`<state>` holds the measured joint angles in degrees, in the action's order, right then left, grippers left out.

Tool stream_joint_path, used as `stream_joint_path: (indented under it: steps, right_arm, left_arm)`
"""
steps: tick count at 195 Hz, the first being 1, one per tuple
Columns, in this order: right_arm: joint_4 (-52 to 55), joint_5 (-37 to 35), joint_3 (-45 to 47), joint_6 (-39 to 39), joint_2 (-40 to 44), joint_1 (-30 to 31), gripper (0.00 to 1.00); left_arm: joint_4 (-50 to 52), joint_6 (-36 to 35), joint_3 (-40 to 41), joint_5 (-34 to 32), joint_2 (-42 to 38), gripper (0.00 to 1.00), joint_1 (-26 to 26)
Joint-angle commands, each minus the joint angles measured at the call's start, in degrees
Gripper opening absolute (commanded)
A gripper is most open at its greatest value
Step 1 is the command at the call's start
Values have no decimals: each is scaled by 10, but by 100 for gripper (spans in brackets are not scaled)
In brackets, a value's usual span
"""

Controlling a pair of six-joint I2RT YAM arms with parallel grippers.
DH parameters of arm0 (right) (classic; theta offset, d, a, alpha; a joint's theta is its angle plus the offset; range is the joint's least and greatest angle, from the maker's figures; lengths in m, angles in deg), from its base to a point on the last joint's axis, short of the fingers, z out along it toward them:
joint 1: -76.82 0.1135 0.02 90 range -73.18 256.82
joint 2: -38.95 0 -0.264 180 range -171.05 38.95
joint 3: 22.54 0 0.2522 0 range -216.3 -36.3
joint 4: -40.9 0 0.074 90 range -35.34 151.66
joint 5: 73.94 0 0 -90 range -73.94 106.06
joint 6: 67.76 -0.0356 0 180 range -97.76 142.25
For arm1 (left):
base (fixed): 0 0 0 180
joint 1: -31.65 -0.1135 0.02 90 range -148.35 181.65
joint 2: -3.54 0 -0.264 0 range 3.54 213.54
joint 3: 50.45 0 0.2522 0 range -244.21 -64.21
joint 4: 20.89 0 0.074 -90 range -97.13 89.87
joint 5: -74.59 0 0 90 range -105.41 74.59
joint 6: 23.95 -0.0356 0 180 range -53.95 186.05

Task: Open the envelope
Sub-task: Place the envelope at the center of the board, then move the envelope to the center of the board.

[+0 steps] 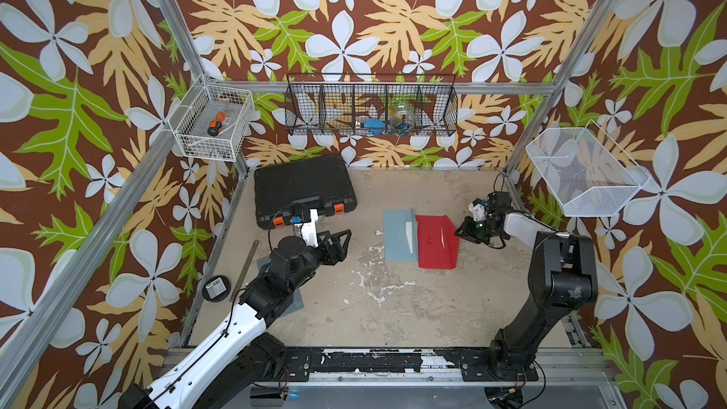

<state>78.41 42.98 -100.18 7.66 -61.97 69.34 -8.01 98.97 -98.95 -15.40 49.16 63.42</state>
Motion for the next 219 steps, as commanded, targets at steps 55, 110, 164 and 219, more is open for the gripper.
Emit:
stream_joint_path:
  steps: [55, 110, 164, 219]
  right_arm:
    - [-85, -49, 91, -60, 166, 4, 30]
    - [-241, 90, 197, -115, 329, 118, 42]
    - [-347, 0, 250, -126, 346, 363, 54]
    - [-338, -11, 207, -107, 271, 472, 74]
  left_arm:
    - [22, 2, -6, -40, 17, 81, -1]
    - [63, 37, -8, -108, 56, 86, -8]
    - [110, 113, 36, -98, 107, 90, -140]
    - [83, 105, 88, -57, 144, 93, -273]
